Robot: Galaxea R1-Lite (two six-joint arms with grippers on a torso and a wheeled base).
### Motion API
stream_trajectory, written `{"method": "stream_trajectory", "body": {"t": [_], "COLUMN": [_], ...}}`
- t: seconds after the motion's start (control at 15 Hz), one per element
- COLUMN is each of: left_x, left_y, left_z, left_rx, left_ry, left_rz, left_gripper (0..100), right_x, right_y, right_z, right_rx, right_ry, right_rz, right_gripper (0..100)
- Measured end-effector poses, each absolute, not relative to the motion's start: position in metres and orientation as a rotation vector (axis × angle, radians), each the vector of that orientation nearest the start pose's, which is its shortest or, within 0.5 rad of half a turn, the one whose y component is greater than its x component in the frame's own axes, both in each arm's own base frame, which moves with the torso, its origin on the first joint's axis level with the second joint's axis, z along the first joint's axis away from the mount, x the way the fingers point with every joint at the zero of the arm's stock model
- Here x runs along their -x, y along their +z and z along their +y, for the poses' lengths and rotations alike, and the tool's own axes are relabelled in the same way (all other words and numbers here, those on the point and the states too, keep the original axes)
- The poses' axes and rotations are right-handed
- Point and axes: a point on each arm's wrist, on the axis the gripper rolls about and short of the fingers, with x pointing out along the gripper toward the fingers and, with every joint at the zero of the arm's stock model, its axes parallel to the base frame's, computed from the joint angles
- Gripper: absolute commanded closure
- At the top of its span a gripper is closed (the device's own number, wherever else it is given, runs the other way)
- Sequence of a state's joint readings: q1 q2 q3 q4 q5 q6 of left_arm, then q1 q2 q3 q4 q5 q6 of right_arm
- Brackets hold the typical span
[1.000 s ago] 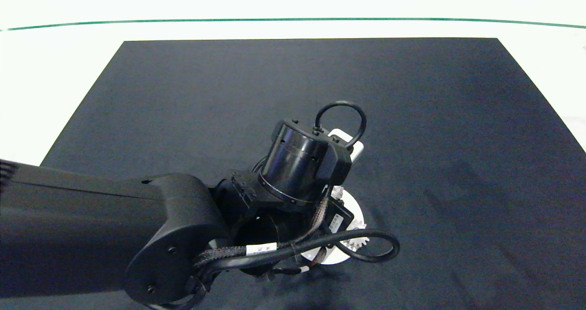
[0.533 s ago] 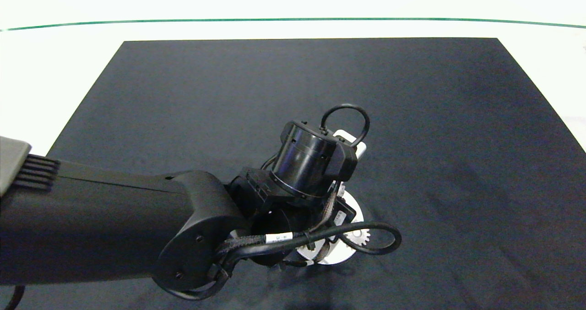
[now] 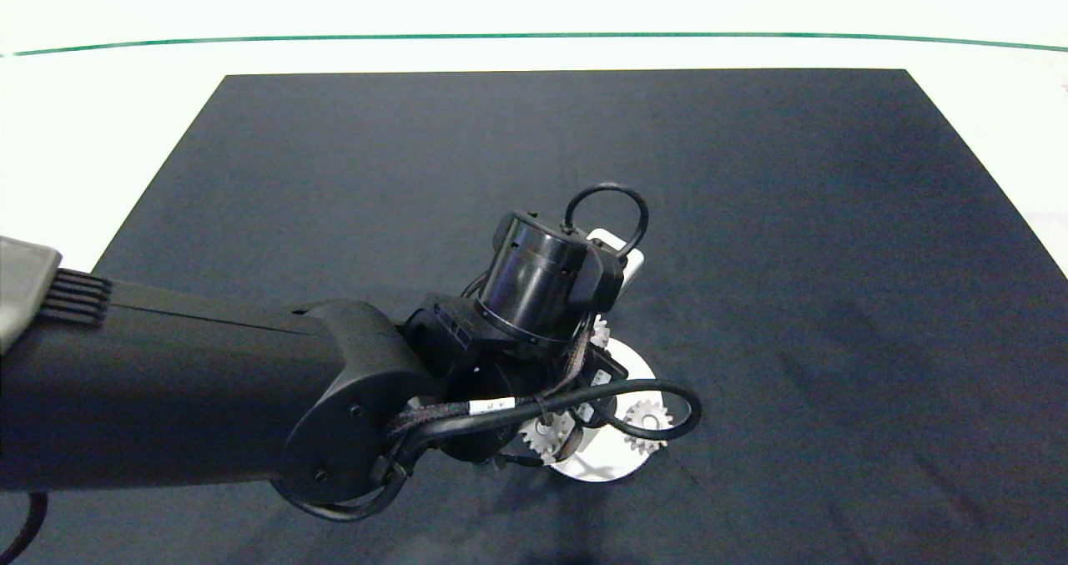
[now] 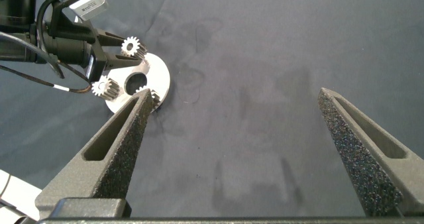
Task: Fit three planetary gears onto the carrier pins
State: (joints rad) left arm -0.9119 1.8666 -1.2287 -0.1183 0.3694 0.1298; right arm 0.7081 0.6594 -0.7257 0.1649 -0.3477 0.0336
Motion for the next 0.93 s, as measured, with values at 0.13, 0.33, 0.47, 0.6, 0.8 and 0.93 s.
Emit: {"method": "stream_trajectory", "body": {"t": [0.13,0.33,0.47,0.6,0.8,0.93], "left_x": [-0.227,-0.227,-0.227,-0.228,-0.228,-0.228], "left_y": [0.192,0.191,0.19,0.189,0.186,0.183], "left_z": [-0.28,-0.283,-0.285,-0.286,-0.289,-0.291], "left_rx": [-0.44,-0.443,-0.444,-0.446,-0.451,-0.457], "left_ry": [-0.559,-0.562,-0.563,-0.564,-0.569,-0.573], "left_rz": [0.39,0.391,0.393,0.395,0.401,0.407], "left_gripper": [84,84,84,84,84,84], "right_x": [-0.029,-0.029,-0.029,-0.029,-0.029,-0.029], "right_y": [0.261,0.261,0.261,0.26,0.26,0.26], "right_z": [0.015,0.015,0.015,0.015,0.015,0.015], "right_rx": [0.016,0.014,0.012,0.013,0.013,0.013], "right_ry": [0.359,0.359,0.359,0.359,0.359,0.359], "right_rz": [0.09,0.089,0.09,0.091,0.091,0.091], "right_gripper": [0,0,0,0,0,0]}}
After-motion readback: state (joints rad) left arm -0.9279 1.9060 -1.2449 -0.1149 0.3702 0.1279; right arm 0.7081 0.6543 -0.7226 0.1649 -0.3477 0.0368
